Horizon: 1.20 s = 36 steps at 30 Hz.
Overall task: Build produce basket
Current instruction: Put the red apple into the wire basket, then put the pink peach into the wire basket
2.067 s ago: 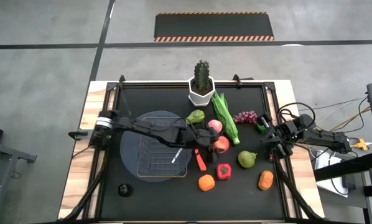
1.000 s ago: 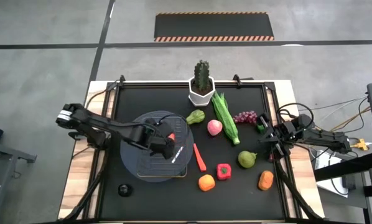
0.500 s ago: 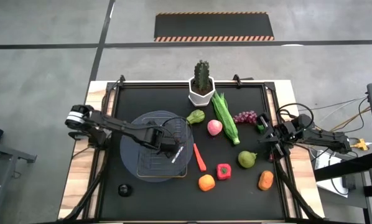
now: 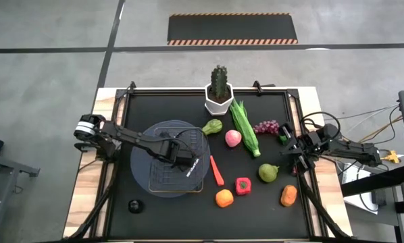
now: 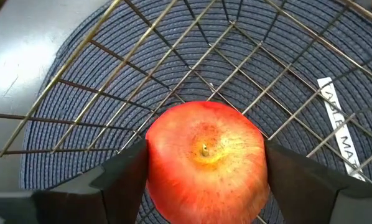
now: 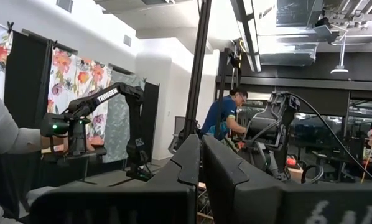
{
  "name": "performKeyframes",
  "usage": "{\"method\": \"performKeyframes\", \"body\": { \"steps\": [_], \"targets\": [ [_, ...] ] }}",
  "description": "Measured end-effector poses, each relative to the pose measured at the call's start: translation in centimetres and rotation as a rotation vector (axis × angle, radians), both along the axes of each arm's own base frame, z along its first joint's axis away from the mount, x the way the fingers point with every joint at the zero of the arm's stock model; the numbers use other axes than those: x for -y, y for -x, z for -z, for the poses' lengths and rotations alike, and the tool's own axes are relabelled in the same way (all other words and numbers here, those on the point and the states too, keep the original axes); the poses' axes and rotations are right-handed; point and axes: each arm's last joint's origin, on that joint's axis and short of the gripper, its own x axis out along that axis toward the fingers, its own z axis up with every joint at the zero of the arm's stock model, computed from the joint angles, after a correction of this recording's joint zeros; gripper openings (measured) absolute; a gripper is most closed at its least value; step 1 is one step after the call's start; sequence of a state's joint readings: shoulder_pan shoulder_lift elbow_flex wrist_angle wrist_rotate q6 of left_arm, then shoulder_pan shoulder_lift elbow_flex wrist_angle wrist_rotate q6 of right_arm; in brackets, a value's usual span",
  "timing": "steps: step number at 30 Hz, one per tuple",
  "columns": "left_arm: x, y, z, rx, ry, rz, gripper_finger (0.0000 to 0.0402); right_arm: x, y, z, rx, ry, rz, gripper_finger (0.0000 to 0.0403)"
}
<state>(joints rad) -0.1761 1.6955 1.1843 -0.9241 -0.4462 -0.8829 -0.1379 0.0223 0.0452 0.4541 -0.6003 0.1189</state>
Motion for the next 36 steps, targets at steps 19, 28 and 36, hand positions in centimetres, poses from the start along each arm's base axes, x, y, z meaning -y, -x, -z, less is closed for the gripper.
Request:
{"method": "performKeyframes", "body": {
  "steps": [19,28,36],
  "targets": [
    [0.0,0.1,-1.8,0.032,0.019,0.057,0.0322,0.0,0.0,0.0,0.000,0.000,0.000,0.0009],
    [0.3,0.5,-5.9,0.212,0.041,0.087,0.0322,0.0,0.0,0.0,0.001,0.003,0.001,0.0009],
    [2.7,-1.4,-9.5,0.544,-0.075,0.420,0.0322,0.0,0.0,0.1,0.000,0.015,0.008,0.0009]
  ]
}}
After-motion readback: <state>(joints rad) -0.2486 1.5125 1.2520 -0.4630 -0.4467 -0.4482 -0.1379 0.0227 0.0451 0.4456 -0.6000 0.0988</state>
